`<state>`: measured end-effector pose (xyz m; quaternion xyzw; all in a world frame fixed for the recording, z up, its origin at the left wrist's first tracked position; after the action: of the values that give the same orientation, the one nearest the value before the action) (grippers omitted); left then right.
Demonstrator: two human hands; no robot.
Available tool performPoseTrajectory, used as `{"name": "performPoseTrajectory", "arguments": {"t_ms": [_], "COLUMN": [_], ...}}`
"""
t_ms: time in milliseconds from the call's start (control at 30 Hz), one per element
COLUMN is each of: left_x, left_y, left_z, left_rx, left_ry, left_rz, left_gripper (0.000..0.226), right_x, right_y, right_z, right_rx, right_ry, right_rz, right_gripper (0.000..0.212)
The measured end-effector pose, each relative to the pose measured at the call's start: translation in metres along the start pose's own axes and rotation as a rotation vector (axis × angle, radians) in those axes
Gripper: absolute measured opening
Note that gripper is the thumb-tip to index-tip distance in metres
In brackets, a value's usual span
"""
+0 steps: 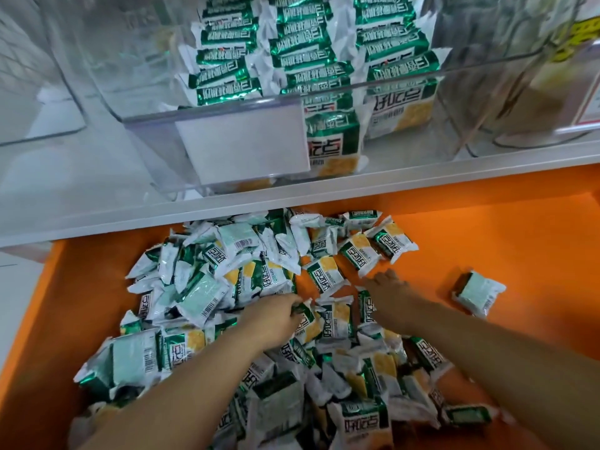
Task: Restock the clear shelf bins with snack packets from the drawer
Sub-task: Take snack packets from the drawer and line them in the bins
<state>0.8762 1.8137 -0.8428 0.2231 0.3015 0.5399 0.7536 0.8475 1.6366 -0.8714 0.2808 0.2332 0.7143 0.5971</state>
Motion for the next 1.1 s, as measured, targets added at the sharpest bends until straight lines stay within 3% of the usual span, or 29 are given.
{"name": "performPoseTrajectory", "arguments": {"t_ms": [200,333,500,600,700,800,833,1100], "left_x": [0.003,-0.008,-0.018,-0.025,-0.036,-0.051,-0.057,-0.112], "left_y": [0.001,0.009,0.024,0.038,0.058,0.084,0.094,0.173], "left_z": [-0.001,0.007,0.034,0.05,0.066,0.087,0.094,0.149], "left_rx": [0.012,-0.008,-0.134,-0.191,-0.23,-0.277,-0.29,-0.354], "left_ry": [0.03,0.065,0.119,0.212,0.334,0.465,0.506,0.68], "left_rz": [0.035,0.005,-0.01,-0.027,-0.051,-0.09,-0.105,-0.329], "left_gripper": [0.051,0.046,0.041,0.042,0.045,0.044,0.044,0.032], "right_x": [-0.001,0.005,0.003,-0.001,0.004,0.013,0.016,0.035], "right_y": [0.007,0.017,0.036,0.057,0.093,0.136,0.151,0.254], "right_z": [0.008,0.009,0.033,0.067,0.109,0.148,0.161,0.208], "right_rx": [0.006,0.057,-0.023,-0.092,-0.117,-0.176,-0.219,-0.474], "right_ry": [-0.095,-0.186,-0.152,-0.143,-0.105,-0.079,-0.1,-0.454], "right_rz": [0.022,0.063,0.058,0.07,0.121,0.181,0.194,0.324], "right_gripper": [0.072,0.046,0.057,0.036,0.033,0.008,0.019,0.024]}}
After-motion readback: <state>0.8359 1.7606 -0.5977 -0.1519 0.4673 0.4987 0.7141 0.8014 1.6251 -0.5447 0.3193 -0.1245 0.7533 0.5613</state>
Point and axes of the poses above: each hand's wrist, its own y-axis away from the middle knuckle, its own z-axis out of the back of the hand, x = y × z, the point moved 9 cm from there along -y, towards the middle knuckle, and after that the axes turned 4 degrees about z, right-handed, at the moved point
